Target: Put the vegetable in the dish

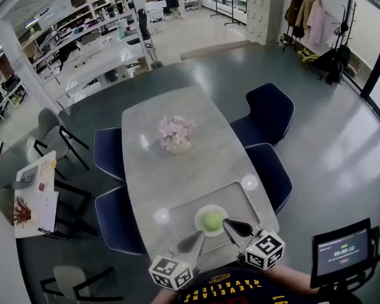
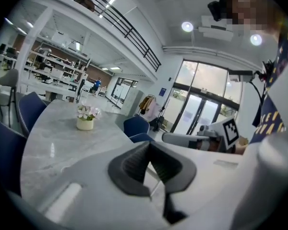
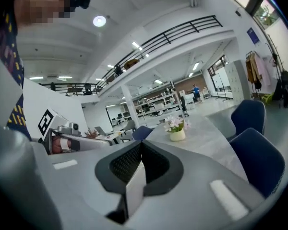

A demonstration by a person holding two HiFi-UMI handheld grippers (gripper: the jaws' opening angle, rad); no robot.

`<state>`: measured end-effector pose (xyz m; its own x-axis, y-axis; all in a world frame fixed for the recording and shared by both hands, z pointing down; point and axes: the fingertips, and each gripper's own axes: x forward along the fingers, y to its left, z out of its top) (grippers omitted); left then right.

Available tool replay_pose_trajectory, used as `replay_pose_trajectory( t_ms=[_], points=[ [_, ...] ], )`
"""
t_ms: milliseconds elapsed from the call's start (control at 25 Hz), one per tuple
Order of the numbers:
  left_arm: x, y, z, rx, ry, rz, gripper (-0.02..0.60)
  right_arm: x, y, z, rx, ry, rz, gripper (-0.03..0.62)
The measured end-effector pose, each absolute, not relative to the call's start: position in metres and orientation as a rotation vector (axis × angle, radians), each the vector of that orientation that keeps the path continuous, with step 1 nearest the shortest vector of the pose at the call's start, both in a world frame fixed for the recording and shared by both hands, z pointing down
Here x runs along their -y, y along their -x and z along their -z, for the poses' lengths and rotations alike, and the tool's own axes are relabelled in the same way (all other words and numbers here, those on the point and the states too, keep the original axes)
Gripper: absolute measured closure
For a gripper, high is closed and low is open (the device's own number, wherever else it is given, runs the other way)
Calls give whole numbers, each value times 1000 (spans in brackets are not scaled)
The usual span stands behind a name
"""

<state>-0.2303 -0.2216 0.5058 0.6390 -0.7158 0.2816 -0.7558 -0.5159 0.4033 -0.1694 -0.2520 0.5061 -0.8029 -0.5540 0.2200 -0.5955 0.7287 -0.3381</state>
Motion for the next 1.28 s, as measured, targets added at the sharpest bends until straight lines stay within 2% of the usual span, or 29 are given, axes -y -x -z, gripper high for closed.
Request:
replay_pose_trajectory(
  t_ms=[640, 1280],
  points=[
    [212, 207, -505, 1088, -2479, -182, 581, 227, 188, -492, 2949, -793, -408, 589],
    [215, 214, -511, 1109, -2455, -218, 581, 228, 190, -494, 2953, -787, -411, 589]
  ],
)
